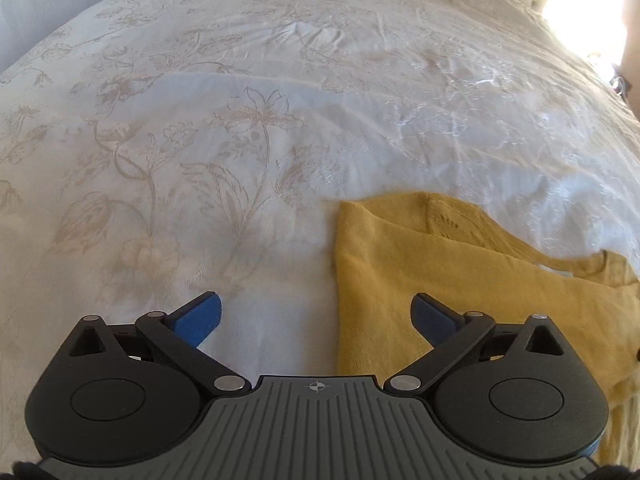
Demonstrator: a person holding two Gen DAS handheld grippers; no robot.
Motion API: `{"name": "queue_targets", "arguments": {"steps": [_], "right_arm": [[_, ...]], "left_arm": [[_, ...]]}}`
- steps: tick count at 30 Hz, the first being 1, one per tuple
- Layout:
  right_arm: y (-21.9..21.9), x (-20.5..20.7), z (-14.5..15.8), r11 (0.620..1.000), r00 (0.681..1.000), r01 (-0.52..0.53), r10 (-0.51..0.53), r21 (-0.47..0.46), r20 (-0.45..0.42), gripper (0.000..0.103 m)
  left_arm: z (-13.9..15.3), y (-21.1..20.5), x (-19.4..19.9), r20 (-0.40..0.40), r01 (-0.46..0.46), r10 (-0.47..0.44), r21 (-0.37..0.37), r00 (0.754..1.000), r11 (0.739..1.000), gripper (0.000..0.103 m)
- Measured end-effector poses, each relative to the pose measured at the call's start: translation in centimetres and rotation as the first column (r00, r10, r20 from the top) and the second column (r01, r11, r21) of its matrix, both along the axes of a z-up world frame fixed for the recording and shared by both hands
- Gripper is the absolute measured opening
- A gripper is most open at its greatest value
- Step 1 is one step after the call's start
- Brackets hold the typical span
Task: Fold small clothes
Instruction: 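Move both open grippers along the folded sweater toward its hem, then position both open grippers at the sweater hem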
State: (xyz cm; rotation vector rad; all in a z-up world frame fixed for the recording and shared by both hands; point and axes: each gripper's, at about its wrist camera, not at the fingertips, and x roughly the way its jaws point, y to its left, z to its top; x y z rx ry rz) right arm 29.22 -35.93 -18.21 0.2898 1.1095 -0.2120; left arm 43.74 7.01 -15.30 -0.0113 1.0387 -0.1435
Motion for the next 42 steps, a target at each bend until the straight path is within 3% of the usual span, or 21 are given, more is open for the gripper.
{"name": "queue_targets", "arguments": {"steps": [8,15,21,26,32,42], "right_arm": [[2.6,-5.6,1.8,0.999,0.999,-0.049,0.049,0.018,-0.009,0.103],[6.3,-10.5,1.8,0.992,0.992,-0.113,0.115,0.063,-0.042,0.103],[8.3,-13.3,0.2,0.982,0.976,-0.177,0.184,0.065,-0.113,0.103],[8.8,-14.2,-1.8,0.975,0.961,-0.216,0.223,0.056,-0.165,0.103],[7.9,-13.3,-2.4,0.971,0.958,-0.225,0.236,0.087,-0.164,0.103],[8.7,-14.1,-2.6,0.973,0.964,-0.227,0.229,0.035,-0.132,0.103]], "left_arm": [[1.2,-0.3,-8.6,-0.058,0.06,-0.063,-0.048,0.996,0.997,0.103],[0.0,-0.5,-15.2,-0.127,0.079,-0.085,-0.053,0.988,0.995,0.103],[-2.2,-0.9,-18.7,-0.19,0.112,-0.112,-0.008,0.975,0.994,0.103],[-4.2,-1.6,-19.2,-0.21,0.149,-0.138,0.038,0.968,0.988,0.103],[-5.1,-2.2,-18.3,-0.224,0.1,-0.087,0.047,0.971,0.994,0.103],[-6.2,-3.0,-19.0,-0.156,0.075,-0.065,0.062,0.986,0.995,0.103]]}}
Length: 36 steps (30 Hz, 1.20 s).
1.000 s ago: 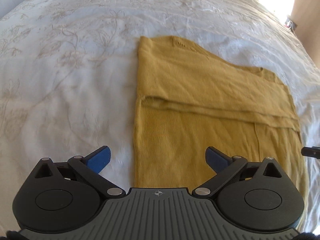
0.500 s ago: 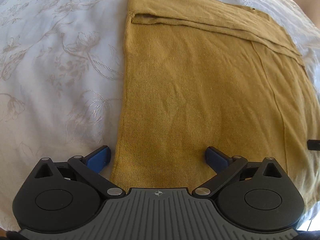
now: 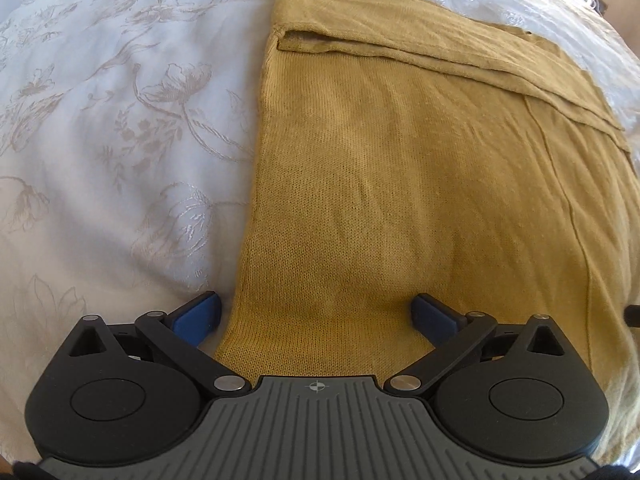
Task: Fold small clothes
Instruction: 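Position both open grippers at the sweater hem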
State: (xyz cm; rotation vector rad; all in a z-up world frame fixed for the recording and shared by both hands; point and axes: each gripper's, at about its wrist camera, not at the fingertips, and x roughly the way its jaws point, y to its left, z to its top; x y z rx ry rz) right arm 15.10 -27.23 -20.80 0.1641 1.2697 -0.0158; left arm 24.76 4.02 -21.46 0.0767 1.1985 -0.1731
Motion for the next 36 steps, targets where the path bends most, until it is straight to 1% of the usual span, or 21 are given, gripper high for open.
{"name": "queue_targets", "arguments": {"steps": [2,8,12,14,16,21,23,26,30,33,36], "right_arm": [[0.3,0.0,0.0,1.0,1.0,0.001,-0.001,-0.013,-0.002,0.103],[0.9,-0.2,0.2,1.0,1.0,0.005,-0.004,-0.025,0.002,0.103],[0.7,-1.2,0.6,0.999,0.999,0.03,-0.03,-0.013,0.03,0.103],[0.8,-1.9,1.2,0.998,0.998,0.056,-0.055,-0.021,0.04,0.099],[1.2,-3.1,2.1,0.997,0.995,0.073,-0.07,-0.034,0.067,0.094],[1.9,-7.6,3.8,0.992,0.983,0.126,-0.122,-0.023,0.137,0.094],[2.2,-9.4,4.3,0.99,0.979,0.139,-0.136,-0.014,0.151,0.094],[2.9,-11.9,4.7,0.987,0.975,0.158,-0.156,-0.006,0.159,0.094],[3.1,-14.3,5.0,0.983,0.97,0.186,-0.185,0.007,0.159,0.093],[3.1,-15.6,5.1,0.98,0.967,0.2,-0.199,0.01,0.156,0.093],[2.8,-16.6,5.4,0.975,0.962,0.22,-0.219,0.016,0.162,0.089]], "left_arm": [[-0.1,0.2,-1.2,-0.004,0.002,-0.002,0.002,1.0,1.0,0.103],[0.3,0.0,-0.2,-0.032,0.027,-0.027,0.012,0.999,1.0,0.103],[0.9,0.1,-0.7,0.002,0.053,-0.053,0.017,0.999,0.998,0.102],[1.8,0.2,-1.8,0.042,0.065,-0.067,0.04,0.997,0.997,0.089],[2.7,0.7,-3.2,0.072,0.063,-0.067,0.051,0.995,0.997,0.086],[3.8,2.6,-7.5,0.103,0.076,-0.08,0.042,0.991,0.996,0.086],[3.9,3.4,-9.3,0.098,0.081,-0.086,0.049,0.991,0.995,0.086],[3.8,4.5,-11.4,0.087,0.088,-0.093,0.059,0.992,0.994,0.085],[3.9,5.6,-14.0,0.095,0.077,-0.08,0.042,0.992,0.996,0.085],[4.0,5.7,-15.2,0.114,0.074,-0.079,0.048,0.99,0.996,0.085],[4.1,5.5,-15.7,0.129,0.074,-0.079,0.041,0.988,0.996,0.085]]}}
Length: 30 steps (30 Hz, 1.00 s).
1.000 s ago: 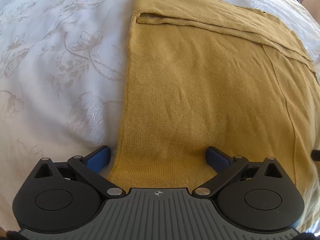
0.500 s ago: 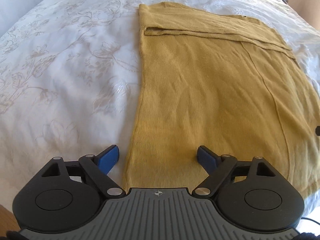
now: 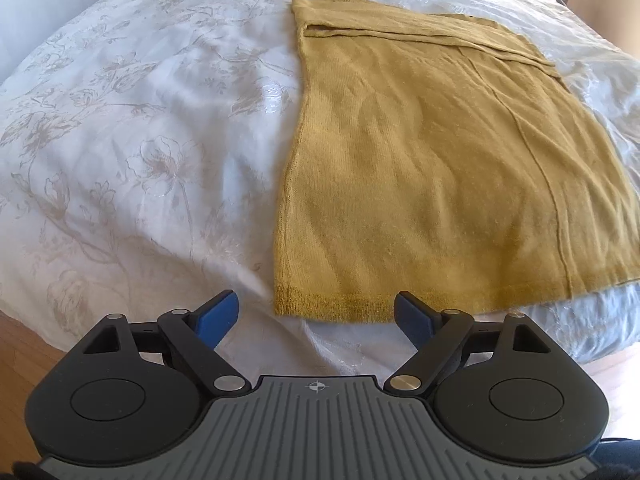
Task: Fold small clothes
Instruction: 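Position both open grippers at the sweater hem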
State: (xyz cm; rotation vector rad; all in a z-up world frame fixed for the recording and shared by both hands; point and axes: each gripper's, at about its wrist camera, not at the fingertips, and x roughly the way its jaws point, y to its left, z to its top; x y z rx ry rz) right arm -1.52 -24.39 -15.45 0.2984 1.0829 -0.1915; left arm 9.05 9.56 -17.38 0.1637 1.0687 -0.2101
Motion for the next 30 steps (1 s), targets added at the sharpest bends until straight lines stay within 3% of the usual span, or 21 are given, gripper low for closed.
{"name": "queue_targets", "arguments": {"steps": [12,16,30], "right_arm": [[0.0,-0.1,-0.5,0.999,0.999,-0.042,0.042,-0.011,-0.005,0.083],[-0.6,0.8,-1.0,0.998,0.998,-0.06,0.06,0.018,-0.014,0.078],[-2.3,3.0,-3.3,0.991,0.993,-0.072,0.081,0.109,-0.08,0.078]], "left_arm": [[-1.0,-1.1,1.2,-0.003,0.05,-0.05,0.026,0.999,0.998,0.085],[-1.3,-1.3,1.9,-0.013,0.068,-0.067,0.031,0.998,0.997,0.085],[-2.7,-1.5,4.0,-0.068,0.115,-0.113,0.031,0.991,0.993,0.084]]}}
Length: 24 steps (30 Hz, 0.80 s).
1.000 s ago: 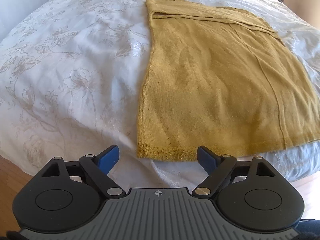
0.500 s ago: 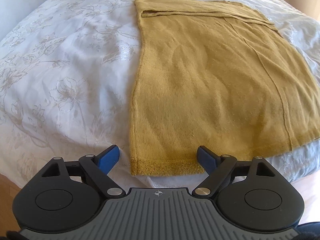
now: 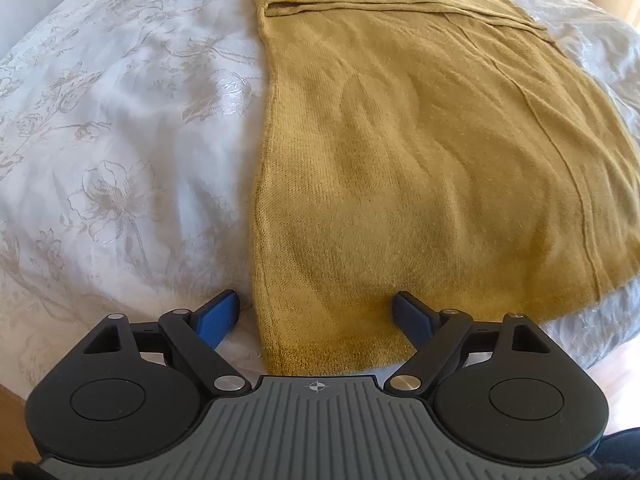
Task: Fold small clothes
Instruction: 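Position both open grippers at the sweater hem, then grasp the sweater hem with the left gripper while the right gripper grasps it too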
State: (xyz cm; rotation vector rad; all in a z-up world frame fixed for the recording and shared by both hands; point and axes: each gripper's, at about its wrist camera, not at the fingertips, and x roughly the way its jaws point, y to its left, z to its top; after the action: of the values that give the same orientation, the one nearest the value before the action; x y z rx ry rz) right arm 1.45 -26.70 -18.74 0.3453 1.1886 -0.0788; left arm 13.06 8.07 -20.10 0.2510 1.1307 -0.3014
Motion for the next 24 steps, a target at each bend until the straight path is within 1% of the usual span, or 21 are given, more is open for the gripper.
{"name": "queue_targets", "arguments": {"steps": [5,9,12,15,16,17,18,19,20,21,22,23,24], "right_arm": [[-0.7,0.5,-0.1,1.0,1.0,-0.005,0.005,0.013,-0.008,0.078],[-1.5,1.0,-0.4,0.999,1.0,0.006,-0.005,0.048,-0.022,0.077],[-2.0,1.2,-0.5,0.998,0.999,0.016,-0.014,0.067,-0.032,0.07],[-2.4,1.2,-0.6,0.996,0.999,0.027,-0.023,0.087,-0.043,0.061],[-2.5,1.1,-0.6,0.995,0.998,0.028,-0.023,0.098,-0.05,0.054],[-2.6,1.1,-0.5,0.994,0.998,0.028,-0.022,0.107,-0.055,0.047],[-2.8,1.1,-0.4,0.993,0.998,0.029,-0.022,0.114,-0.059,0.042],[-2.9,1.1,-0.3,0.991,0.998,0.03,-0.022,0.131,-0.06,0.03],[-3.0,1.0,-0.2,0.987,0.998,0.032,-0.023,0.157,-0.061,0.015],[-3.1,0.9,0.0,0.983,0.998,0.036,-0.025,0.18,-0.061,0.014],[-3.1,0.8,0.2,0.981,0.998,0.035,-0.024,0.193,-0.061,0.014],[-3.1,0.6,0.4,0.977,0.998,0.029,-0.018,0.213,-0.056,0.014],[-3.0,0.5,0.8,0.972,0.999,0.022,-0.012,0.236,-0.045,0.013]], "left_arm": [[-0.4,0.2,0.8,-0.026,-0.008,0.008,-0.017,1.0,1.0,0.084],[-0.7,0.4,1.2,-0.04,0.006,-0.007,-0.028,0.999,1.0,0.084],[-0.7,0.7,1.3,-0.044,0.014,-0.016,-0.04,0.999,0.999,0.084],[-0.8,1.1,1.5,-0.046,0.015,-0.017,-0.053,0.999,0.999,0.083],[-0.8,1.3,1.5,-0.048,0.014,-0.017,-0.059,0.999,0.998,0.081],[-0.7,1.4,1.5,-0.052,0.015,-0.019,-0.072,0.998,0.997,0.074],[-0.7,1.6,1.6,-0.059,0.015,-0.02,-0.085,0.998,0.996,0.069],[-0.5,1.6,1.5,-0.061,0.015,-0.021,-0.09,0.998,0.996,0.061],[-0.3,1.6,1.4,-0.06,0.017,-0.022,-0.091,0.998,0.996,0.052],[0.0,1.6,1.3,-0.059,0.019,-0.025,-0.091,0.998,0.996,0.047],[0.3,1.7,1.2,-0.061,0.021,-0.027,-0.096,0.998,0.995,0.035],[0.6,1.9,1.2,-0.069,0.016,-0.024,-0.11,0.997,0.994,0.021],[0.8,2.2,1.2,-0.08,0.008,-0.018,-0.131,0.997,0.991,0.015]]}}
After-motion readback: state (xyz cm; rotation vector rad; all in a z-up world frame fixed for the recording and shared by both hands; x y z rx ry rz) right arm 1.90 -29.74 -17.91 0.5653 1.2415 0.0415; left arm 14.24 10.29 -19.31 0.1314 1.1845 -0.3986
